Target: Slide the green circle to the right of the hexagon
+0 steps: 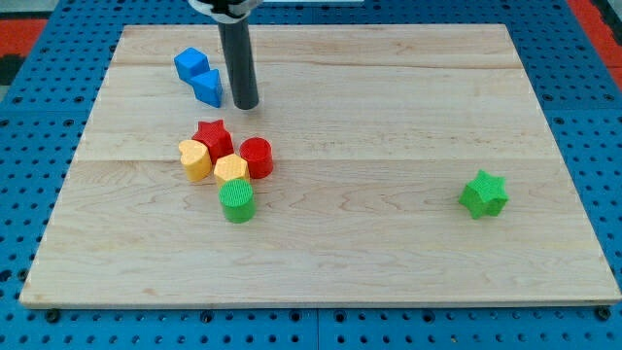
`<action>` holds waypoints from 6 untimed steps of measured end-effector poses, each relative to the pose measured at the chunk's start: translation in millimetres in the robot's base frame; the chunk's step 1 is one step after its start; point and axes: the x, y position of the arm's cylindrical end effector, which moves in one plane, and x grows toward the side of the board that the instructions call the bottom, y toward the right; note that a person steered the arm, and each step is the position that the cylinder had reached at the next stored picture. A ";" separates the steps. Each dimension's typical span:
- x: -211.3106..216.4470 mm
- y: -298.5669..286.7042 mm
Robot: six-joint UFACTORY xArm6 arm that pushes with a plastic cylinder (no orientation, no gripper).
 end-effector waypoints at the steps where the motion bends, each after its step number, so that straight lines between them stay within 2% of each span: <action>1: 39.9 53.2; 2: 82.8 77.7; 3: 124.3 32.6; 4: 142.2 28.1; 6: 143.9 27.8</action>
